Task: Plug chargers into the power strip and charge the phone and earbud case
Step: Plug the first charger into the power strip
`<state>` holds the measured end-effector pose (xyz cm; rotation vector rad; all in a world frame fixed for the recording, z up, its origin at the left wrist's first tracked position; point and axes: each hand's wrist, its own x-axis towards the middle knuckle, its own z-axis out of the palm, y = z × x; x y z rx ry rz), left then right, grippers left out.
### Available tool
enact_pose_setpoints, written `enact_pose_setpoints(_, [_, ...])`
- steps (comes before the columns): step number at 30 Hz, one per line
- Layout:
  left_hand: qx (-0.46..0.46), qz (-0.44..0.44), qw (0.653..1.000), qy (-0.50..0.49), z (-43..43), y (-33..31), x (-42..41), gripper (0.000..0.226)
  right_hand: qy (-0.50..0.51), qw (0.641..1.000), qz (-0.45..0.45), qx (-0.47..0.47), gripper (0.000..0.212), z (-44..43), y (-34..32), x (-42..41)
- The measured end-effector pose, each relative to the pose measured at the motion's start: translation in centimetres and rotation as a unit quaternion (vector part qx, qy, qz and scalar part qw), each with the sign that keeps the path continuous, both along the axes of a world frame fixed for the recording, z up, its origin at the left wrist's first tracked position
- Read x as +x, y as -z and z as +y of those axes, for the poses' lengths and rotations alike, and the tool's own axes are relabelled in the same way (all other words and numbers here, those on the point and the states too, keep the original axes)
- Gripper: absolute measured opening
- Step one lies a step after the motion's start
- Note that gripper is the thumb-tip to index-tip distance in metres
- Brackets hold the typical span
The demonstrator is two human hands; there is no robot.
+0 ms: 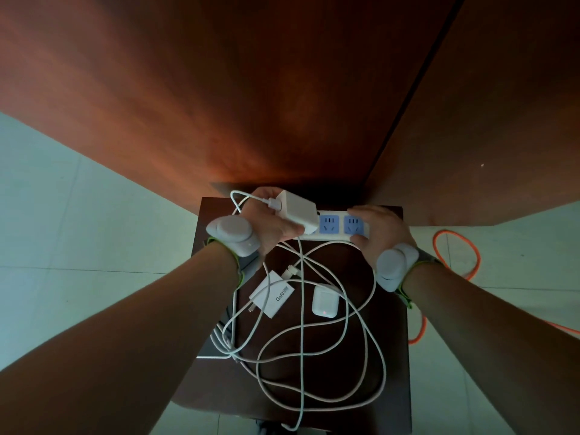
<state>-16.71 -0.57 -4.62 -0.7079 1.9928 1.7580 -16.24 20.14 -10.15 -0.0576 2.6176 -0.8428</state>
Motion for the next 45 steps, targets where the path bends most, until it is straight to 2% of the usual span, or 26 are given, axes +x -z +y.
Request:
enact_pose_setpoints(7, [-0.072, 0.032, 0.996, 0.047, -0.9, 0.3, 0.2, 0.063, 0.015, 0.999, 0.004, -0.033, 0.053, 0.3, 0.6, 0.0])
enact_pose_setpoints(22, [-0.102, 0.049, 0.990, 0.081, -1.3, -0.1, 0.2, 0.063, 0.025, 0.997, 0.027, -0.071, 0.052, 0.5, 1.4, 0.3])
enact_pose_setpoints(30, [-0.218, 0.066, 0.963, 0.141, 0.0, -0.7, -0.4, 0.057, 0.030, 0.996, 0.022, -0.079, 0.051, 0.6, 1.1, 0.2])
enact_pose_setpoints(36, [-0.266, 0.075, 0.939, 0.204, 0.4, -1.1, -0.6, 0.054, 0.022, 0.997, 0.018, -0.076, 0.052, 0.7, 1.1, 0.3])
enact_pose_setpoints(45, [-0.267, 0.067, 0.934, 0.229, 0.9, -0.8, -0.9, 0.054, 0.024, 0.996, 0.020, -0.084, 0.051, 0.7, 1.1, 0.3])
